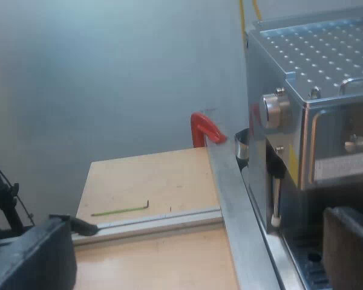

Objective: Grind coffee beans and then tamp

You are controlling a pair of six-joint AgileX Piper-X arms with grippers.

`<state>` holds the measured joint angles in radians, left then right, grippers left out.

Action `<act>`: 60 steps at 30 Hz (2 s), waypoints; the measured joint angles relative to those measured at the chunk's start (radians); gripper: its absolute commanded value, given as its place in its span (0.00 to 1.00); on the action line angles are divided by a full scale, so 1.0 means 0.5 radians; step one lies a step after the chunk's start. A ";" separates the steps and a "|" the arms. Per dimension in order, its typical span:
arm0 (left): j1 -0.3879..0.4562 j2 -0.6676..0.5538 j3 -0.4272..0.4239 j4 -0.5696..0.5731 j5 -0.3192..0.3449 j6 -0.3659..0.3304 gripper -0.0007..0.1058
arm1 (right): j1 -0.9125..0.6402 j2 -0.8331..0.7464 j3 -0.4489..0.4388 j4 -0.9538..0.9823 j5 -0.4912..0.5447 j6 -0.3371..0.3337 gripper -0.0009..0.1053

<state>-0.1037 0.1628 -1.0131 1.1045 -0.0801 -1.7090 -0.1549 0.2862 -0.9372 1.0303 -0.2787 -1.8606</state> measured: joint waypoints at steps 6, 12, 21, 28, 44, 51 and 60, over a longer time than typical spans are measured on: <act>0.000 -0.331 0.000 0.336 0.059 0.007 0.79 | 0.000 -0.338 0.185 0.017 -0.050 0.028 0.71; 0.000 -0.363 0.006 0.613 0.112 0.007 0.79 | 0.000 -0.587 0.305 0.016 -0.060 0.028 0.71; 0.017 -0.363 0.023 0.741 0.160 0.022 0.79 | 0.000 -0.586 0.365 0.014 -0.057 0.014 0.71; 0.017 -0.360 0.310 0.254 0.199 0.022 0.79 | 0.000 -0.586 0.514 0.003 -0.076 0.014 0.71; 0.017 -0.356 1.018 -0.136 0.381 0.022 0.79 | 0.000 -0.586 0.818 0.008 -0.095 0.014 0.71; 0.017 -0.356 1.020 -0.177 0.381 0.022 0.79 | 0.000 -0.583 0.837 0.003 -0.098 0.014 0.71; 0.017 -0.356 1.068 -0.258 0.381 0.035 0.79 | 0.000 -0.583 0.837 0.000 -0.064 0.014 0.71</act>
<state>-0.0951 -0.0151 -0.4790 0.9755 0.1102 -1.6913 -0.1549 -0.0052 -0.5185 1.0301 -0.3107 -1.8538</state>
